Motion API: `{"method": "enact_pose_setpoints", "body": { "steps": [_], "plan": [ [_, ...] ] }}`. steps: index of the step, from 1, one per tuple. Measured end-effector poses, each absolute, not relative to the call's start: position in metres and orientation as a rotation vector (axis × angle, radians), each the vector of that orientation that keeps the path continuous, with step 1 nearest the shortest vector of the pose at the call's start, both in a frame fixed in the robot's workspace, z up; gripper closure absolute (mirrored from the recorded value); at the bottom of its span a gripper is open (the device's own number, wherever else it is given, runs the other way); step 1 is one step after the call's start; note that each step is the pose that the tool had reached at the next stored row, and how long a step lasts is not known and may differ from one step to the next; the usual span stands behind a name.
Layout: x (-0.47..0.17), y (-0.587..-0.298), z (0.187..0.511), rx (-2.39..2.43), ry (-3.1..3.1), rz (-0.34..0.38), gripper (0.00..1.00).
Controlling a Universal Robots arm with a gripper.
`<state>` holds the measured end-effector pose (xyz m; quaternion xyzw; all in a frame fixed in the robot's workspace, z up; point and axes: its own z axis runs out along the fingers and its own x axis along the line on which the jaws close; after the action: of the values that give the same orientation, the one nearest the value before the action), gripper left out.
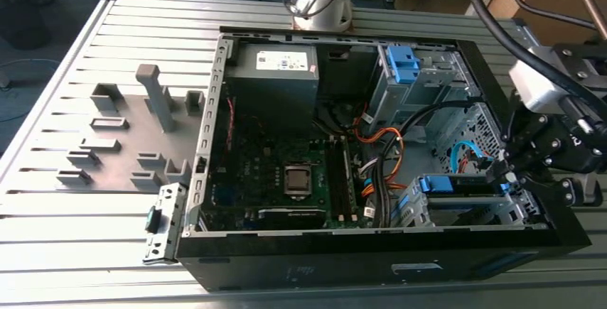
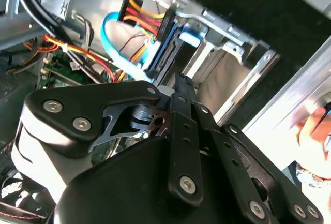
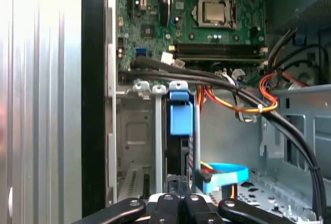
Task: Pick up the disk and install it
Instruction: 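Insert the disk into the insertion slot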
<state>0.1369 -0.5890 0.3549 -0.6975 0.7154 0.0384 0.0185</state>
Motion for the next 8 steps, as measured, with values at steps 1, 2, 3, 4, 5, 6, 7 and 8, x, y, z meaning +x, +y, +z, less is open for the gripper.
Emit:
{"method": "enact_pose_setpoints", "body": {
  "steps": [1, 2, 3, 4, 5, 6, 7, 8],
  "plan": [
    [0.139, -0.589, 0.3546, -2.166, 2.222, 0.119, 0.89],
    [0.1408, -0.5889, 0.3541, -2.166, 2.222, 0.12, 0.89],
    [0.1427, -0.5889, 0.3538, -2.166, 2.222, 0.12, 0.89],
    [0.1444, -0.5888, 0.3533, -2.166, 2.222, 0.121, 0.89],
    [0.1453, -0.5888, 0.3529, -2.166, 2.222, 0.121, 0.89],
    [0.1456, -0.5888, 0.3529, -2.166, 2.222, 0.121, 0.89],
    [0.1456, -0.5888, 0.3529, -2.166, 2.222, 0.12, 0.89],
    [0.1456, -0.5888, 0.3529, -2.166, 2.222, 0.12, 0.89]
  ]
}}
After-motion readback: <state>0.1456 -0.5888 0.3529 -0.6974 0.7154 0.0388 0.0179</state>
